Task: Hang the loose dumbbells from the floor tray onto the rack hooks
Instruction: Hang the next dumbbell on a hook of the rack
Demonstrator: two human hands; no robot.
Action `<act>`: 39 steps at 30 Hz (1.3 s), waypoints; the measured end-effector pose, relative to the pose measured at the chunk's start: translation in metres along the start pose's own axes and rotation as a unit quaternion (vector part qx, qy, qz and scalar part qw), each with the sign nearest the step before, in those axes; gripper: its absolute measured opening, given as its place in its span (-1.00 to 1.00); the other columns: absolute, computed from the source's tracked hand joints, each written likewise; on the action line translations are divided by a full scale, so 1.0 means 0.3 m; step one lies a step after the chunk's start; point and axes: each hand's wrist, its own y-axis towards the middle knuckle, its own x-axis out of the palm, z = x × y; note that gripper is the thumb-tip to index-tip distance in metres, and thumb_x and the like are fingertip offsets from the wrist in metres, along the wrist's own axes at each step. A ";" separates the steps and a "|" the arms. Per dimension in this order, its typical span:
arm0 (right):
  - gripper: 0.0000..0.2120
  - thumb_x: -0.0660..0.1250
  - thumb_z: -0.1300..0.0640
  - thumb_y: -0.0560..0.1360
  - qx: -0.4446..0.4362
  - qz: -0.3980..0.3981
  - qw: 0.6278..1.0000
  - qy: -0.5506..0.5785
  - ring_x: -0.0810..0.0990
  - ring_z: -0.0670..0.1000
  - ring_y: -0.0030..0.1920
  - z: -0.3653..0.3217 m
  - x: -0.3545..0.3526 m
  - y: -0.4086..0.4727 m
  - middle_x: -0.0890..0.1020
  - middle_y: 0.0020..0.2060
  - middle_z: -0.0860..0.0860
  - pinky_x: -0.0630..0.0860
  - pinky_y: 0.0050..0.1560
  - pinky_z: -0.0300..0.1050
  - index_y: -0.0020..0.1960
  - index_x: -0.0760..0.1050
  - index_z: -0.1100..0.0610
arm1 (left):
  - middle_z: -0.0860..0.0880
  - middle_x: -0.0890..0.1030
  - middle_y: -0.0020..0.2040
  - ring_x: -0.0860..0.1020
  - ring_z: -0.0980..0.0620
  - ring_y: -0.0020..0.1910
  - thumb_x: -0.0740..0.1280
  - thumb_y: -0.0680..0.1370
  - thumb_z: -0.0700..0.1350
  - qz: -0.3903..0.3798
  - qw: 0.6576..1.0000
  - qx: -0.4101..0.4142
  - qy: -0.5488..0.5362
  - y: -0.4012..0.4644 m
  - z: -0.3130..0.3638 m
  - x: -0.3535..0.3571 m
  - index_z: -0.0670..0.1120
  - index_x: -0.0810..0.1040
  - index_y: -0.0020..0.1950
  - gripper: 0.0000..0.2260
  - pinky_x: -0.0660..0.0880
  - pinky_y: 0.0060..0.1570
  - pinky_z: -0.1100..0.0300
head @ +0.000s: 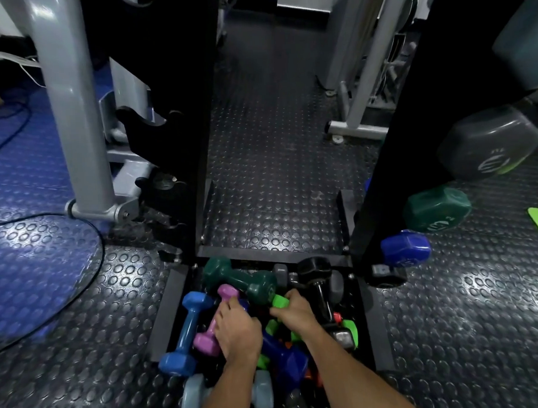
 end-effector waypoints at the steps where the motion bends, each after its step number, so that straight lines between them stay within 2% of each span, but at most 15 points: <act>1: -0.46 0.50 -0.12 0.29 -0.007 0.003 1.000 -0.014 0.61 0.08 0.10 -0.004 -0.005 -0.013 0.58 0.16 0.08 0.55 0.12 -0.09 0.20 0.46 0.03 | -0.09 0.49 0.33 0.47 -0.11 0.31 0.41 0.48 -0.13 -0.002 1.000 -0.004 -0.008 -0.001 0.000 -0.003 -0.11 0.42 0.42 -0.50 0.44 0.32 -0.07; 3: -0.46 0.52 -0.07 0.36 -0.021 0.017 0.999 -0.036 0.60 0.13 0.14 -0.020 -0.019 -0.050 0.54 0.18 0.11 0.47 0.03 -0.16 0.25 0.47 0.10 | -0.10 0.52 0.26 0.51 -0.12 0.25 0.40 0.46 -0.17 0.003 0.999 -0.011 -0.031 -0.006 -0.003 -0.011 -0.12 0.46 0.37 -0.54 0.45 0.30 -0.08; 6: -0.39 0.56 -0.06 0.32 -0.069 0.059 0.993 -0.075 0.60 0.18 0.15 -0.056 -0.036 -0.139 0.50 0.17 0.09 0.46 0.03 -0.09 0.24 0.42 0.15 | -0.11 0.56 0.18 0.55 -0.14 0.17 0.38 0.42 -0.22 0.023 0.998 -0.017 -0.048 -0.018 -0.013 -0.019 -0.14 0.52 0.32 -0.55 0.46 0.28 -0.11; 9: -0.36 0.56 -0.04 0.28 -0.095 0.109 0.984 -0.100 0.60 0.19 0.16 -0.058 -0.035 -0.261 0.48 0.17 0.06 0.51 0.09 0.03 0.25 0.39 0.13 | -0.17 0.58 0.18 0.54 -0.20 0.18 0.37 0.36 -0.30 0.048 0.996 -0.016 -0.070 -0.050 -0.009 -0.029 -0.21 0.54 0.29 -0.52 0.45 0.29 -0.12; 12: -0.37 0.57 -0.07 0.34 -0.109 0.134 0.978 -0.118 0.58 0.16 0.20 -0.022 -0.015 -0.360 0.44 0.21 0.03 0.50 0.13 0.02 0.26 0.33 0.08 | -0.19 0.60 0.15 0.54 -0.22 0.18 0.34 0.37 -0.35 0.064 0.994 0.000 -0.089 -0.102 0.032 -0.068 -0.20 0.58 0.26 -0.55 0.46 0.24 -0.10; 14: -0.37 0.56 -0.07 0.37 -0.128 0.131 0.974 -0.134 0.54 0.11 0.24 0.001 0.004 -0.400 0.41 0.24 0.01 0.48 0.16 -0.04 0.27 0.29 0.05 | -0.13 0.65 0.12 0.59 -0.17 0.16 0.33 0.43 -0.32 0.034 0.993 0.011 -0.108 -0.136 0.068 -0.104 -0.11 0.62 0.21 -0.64 0.48 0.21 -0.02; 19: -0.37 0.51 -0.02 0.40 -0.184 0.130 0.956 -0.187 0.44 0.07 0.32 -0.003 0.008 -0.474 0.32 0.32 0.02 0.43 0.22 -0.11 0.33 0.27 0.04 | -0.06 0.71 0.12 0.63 -0.06 0.19 0.30 0.58 -0.22 -0.137 0.972 -0.001 -0.193 -0.156 0.095 -0.137 -0.06 0.69 0.13 -0.78 0.51 0.21 0.16; 22: -0.45 0.54 0.08 0.38 -0.218 0.172 0.945 -0.172 0.53 0.08 0.17 -0.047 -0.050 -0.503 0.40 0.19 0.00 0.49 0.05 -0.10 0.21 0.28 0.01 | -0.07 0.72 0.08 0.61 -0.02 0.09 0.32 0.59 -0.16 -0.163 0.954 -0.020 -0.251 -0.151 0.111 -0.164 -0.09 0.71 0.11 -0.81 0.45 0.03 0.23; 24: -0.49 0.52 0.09 0.37 -0.231 0.210 0.940 -0.137 0.59 0.08 0.06 -0.112 -0.140 -0.513 0.43 0.13 0.00 0.49 -0.07 -0.11 0.18 0.30 0.02 | -0.09 0.71 0.03 0.60 -0.03 0.02 0.35 0.60 -0.11 -0.174 0.934 -0.042 -0.309 -0.143 0.129 -0.180 -0.12 0.72 0.08 -0.82 0.46 0.00 0.20; 27: -0.44 0.51 -0.07 0.34 -0.248 0.216 0.938 -0.111 0.58 0.12 -0.01 -0.239 -0.304 -0.536 0.42 0.12 0.00 0.51 -0.07 -0.01 0.21 0.37 0.08 | -0.13 0.73 0.05 0.65 -0.07 0.03 0.36 0.61 0.00 -0.197 0.897 -0.061 -0.391 -0.137 0.180 -0.207 -0.05 0.71 -0.03 -0.82 0.56 0.09 0.08; 32: -0.49 0.53 -0.08 0.30 -0.292 0.220 0.927 -0.085 0.54 0.07 -0.05 -0.315 -0.443 -0.609 0.40 0.04 -0.06 0.44 -0.10 -0.04 0.12 0.40 0.02 | -0.13 0.72 -0.01 0.64 -0.11 -0.12 0.43 0.51 0.06 -0.247 0.818 -0.138 -0.501 -0.171 0.253 -0.283 -0.10 0.69 0.11 -0.71 0.59 -0.27 0.07; 34: -0.50 0.54 -0.02 0.30 -0.306 0.236 0.920 -0.056 0.55 0.03 -0.03 -0.324 -0.468 -0.648 0.42 0.06 -0.09 0.50 -0.04 -0.02 0.18 0.46 -0.01 | -0.19 0.69 0.00 0.64 -0.12 -0.14 0.43 0.48 0.01 -0.277 0.787 -0.142 -0.532 -0.191 0.259 -0.310 -0.19 0.67 0.18 -0.63 0.57 -0.33 0.06; 35: -0.48 0.54 0.01 0.30 -0.319 0.250 0.914 -0.034 0.56 0.01 -0.01 -0.331 -0.481 -0.673 0.44 0.08 -0.11 0.54 0.01 0.00 0.21 0.47 -0.04 | -0.22 0.66 -0.02 0.63 -0.13 -0.18 0.42 0.46 -0.04 -0.284 0.774 -0.141 -0.548 -0.209 0.271 -0.328 -0.24 0.66 0.15 -0.64 0.55 -0.33 0.07; 37: -0.42 0.53 0.07 0.29 -0.341 0.278 0.898 0.018 0.58 -0.05 0.06 -0.341 -0.509 -0.732 0.49 0.13 -0.14 0.56 0.11 -0.03 0.27 0.47 -0.09 | -0.27 0.59 -0.10 0.58 -0.13 -0.26 0.35 0.46 -0.14 -0.295 0.738 -0.128 -0.593 -0.271 0.320 -0.386 -0.25 0.67 -0.03 -0.79 0.50 -0.29 0.07; 39: -0.40 0.55 0.12 0.29 -0.363 0.315 0.873 0.081 0.57 -0.13 0.15 -0.343 -0.547 -0.798 0.54 0.17 -0.17 0.54 0.20 -0.06 0.29 0.47 -0.08 | -0.31 0.60 -0.05 0.60 -0.16 -0.21 0.31 0.45 -0.17 -0.329 0.701 -0.089 -0.627 -0.340 0.382 -0.446 -0.27 0.69 -0.11 -0.78 0.51 -0.17 0.02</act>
